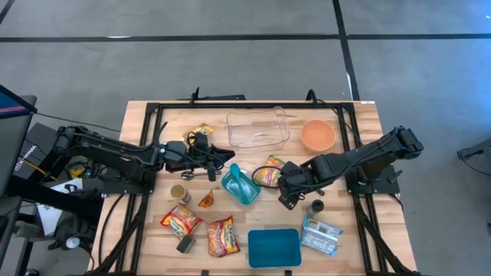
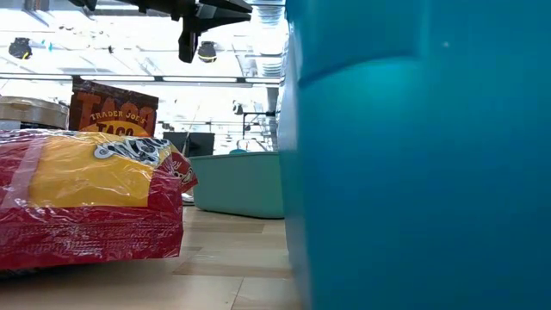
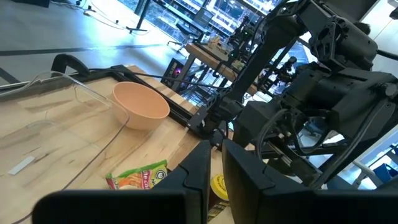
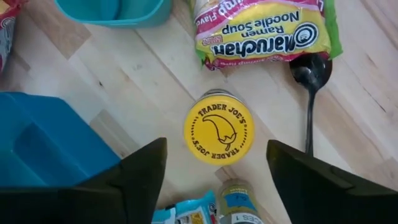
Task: Pick & Place Food Item
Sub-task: Put the yellow seasoning bottle into the blue bin
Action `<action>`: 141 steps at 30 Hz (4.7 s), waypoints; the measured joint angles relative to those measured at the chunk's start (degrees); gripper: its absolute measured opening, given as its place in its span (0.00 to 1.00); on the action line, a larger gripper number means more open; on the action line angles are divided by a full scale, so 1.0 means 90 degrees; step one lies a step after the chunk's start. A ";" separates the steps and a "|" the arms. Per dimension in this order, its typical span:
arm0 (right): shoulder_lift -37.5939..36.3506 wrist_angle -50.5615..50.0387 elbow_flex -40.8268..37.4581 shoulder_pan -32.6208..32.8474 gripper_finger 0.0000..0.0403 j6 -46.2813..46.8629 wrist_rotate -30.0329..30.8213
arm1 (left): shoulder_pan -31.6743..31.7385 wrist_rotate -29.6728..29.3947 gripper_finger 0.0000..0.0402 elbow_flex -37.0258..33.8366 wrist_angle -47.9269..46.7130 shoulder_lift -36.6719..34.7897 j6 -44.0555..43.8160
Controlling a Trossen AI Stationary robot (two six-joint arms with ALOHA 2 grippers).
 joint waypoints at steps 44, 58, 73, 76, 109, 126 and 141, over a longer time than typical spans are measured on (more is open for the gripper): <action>0.0002 0.1910 -0.1656 0.0197 0.69 0.0459 0.0361 | 0.0000 0.0010 0.09 0.0000 0.0023 -0.0002 0.0000; 0.0002 0.2196 -0.2084 0.0185 0.69 0.0721 0.0358 | 0.0000 0.0002 0.09 0.0000 0.0019 -0.0002 -0.0001; 0.0002 0.2328 -0.2084 0.0185 0.69 0.0503 0.0793 | 0.0000 -0.0027 0.09 0.0000 0.0019 -0.0002 0.0000; 0.0002 0.2320 -0.2084 0.0185 0.68 0.0503 0.0812 | 0.0000 -0.0024 0.09 0.0000 0.0019 -0.0002 0.0001; -0.0002 0.2309 -0.2079 0.0185 0.52 0.0675 0.0732 | 0.0000 0.0010 0.09 0.0000 0.0020 -0.0002 0.0001; -0.0002 0.2311 -0.2079 0.0185 0.52 0.0743 0.0740 | 0.0000 -0.0002 0.09 0.0000 0.0021 -0.0002 0.0002; -0.0017 0.1575 -0.1297 0.0204 0.53 0.0622 0.0598 | 0.0000 -0.0024 0.09 0.0000 0.0021 -0.0002 0.0002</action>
